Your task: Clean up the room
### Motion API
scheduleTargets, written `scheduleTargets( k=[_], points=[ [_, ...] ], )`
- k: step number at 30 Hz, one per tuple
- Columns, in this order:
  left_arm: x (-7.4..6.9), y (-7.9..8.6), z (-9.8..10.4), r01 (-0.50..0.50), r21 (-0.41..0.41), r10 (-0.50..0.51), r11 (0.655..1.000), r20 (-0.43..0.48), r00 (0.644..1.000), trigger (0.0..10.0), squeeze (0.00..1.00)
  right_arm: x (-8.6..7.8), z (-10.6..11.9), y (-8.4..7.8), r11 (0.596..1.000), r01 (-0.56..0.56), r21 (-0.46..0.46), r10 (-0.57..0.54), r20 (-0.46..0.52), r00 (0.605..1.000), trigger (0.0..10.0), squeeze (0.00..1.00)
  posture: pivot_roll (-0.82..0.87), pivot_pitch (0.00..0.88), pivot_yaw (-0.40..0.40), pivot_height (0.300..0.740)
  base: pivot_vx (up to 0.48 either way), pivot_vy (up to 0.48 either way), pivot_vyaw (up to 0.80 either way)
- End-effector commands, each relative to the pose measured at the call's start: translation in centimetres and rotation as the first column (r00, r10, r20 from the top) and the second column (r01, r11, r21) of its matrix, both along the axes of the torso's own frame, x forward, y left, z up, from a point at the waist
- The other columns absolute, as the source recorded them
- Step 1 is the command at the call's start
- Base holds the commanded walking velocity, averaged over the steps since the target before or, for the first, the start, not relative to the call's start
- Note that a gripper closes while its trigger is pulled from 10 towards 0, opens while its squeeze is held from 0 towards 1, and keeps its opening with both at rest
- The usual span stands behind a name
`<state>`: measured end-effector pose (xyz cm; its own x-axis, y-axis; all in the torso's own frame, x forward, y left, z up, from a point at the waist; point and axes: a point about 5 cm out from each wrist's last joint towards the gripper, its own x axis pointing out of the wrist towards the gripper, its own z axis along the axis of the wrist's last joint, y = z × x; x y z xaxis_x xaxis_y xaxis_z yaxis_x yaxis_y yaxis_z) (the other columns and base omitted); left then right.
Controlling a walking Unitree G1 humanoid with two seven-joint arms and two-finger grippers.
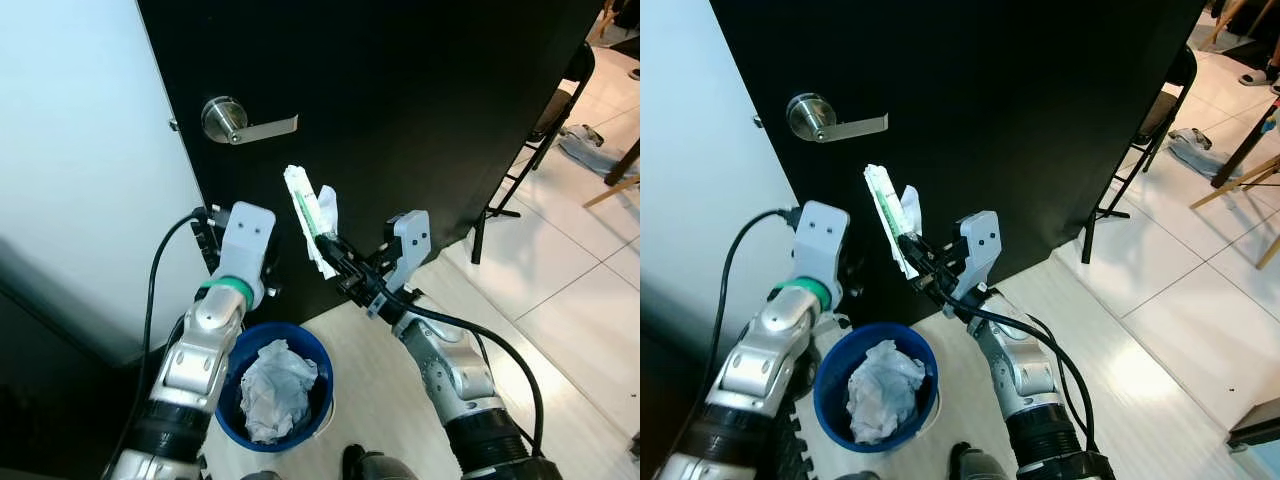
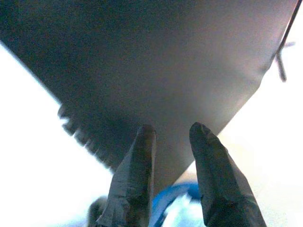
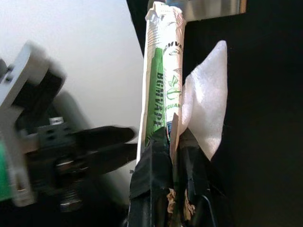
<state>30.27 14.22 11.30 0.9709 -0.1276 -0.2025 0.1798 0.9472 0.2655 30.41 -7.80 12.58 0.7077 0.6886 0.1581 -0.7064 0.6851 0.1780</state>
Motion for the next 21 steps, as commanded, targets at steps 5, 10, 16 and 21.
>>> scheduleTargets(
  k=[5, 10, 16, 21],
  points=[
    [-3.8, 3.5, -2.6, -0.025, 0.135, 0.04, 0.991, -0.113, 0.993, 10.0, 0.0, 0.6, -1.3, 0.4, 0.999, 0.0, -0.051, -0.002, -0.037, 0.999, 10.0, 0.0, 0.09, 0.095, 0.022, 0.74, 0.0, 0.0, 0.0],
    [-7.2, 4.2, -3.3, 0.006, 0.122, 0.014, 0.992, -0.156, 0.988, 10.0, 0.0, 1.3, -2.4, 1.3, 0.997, 0.025, -0.07, -0.03, -0.081, 0.996, 10.0, 0.01, 0.16, 0.16, 0.003, 0.74, 0.0, 0.0, 0.0],
    [-11.1, 3.9, -2.1, 0.033, 0.076, -0.02, 0.997, -0.168, 0.986, 10.0, 0.0, 0.5, -5.2, 3.4, 0.992, -0.021, -0.122, -0.001, -0.181, 0.984, 10.0, 0.02, 0.25, 0.253, -0.007, 0.74, 0.0, 0.0, 0.0],
    [-13.2, 3.9, -0.5, 0.035, 0.033, -0.029, 0.999, -0.16, 0.987, 10.0, 0.0, -0.9, -7.5, 4.4, 0.985, -0.064, -0.157, 0.023, -0.248, 0.968, 10.0, 0.06, 0.28, 0.304, 0.0, 0.74, 0.0, 0.0, 0.0]
  ],
)
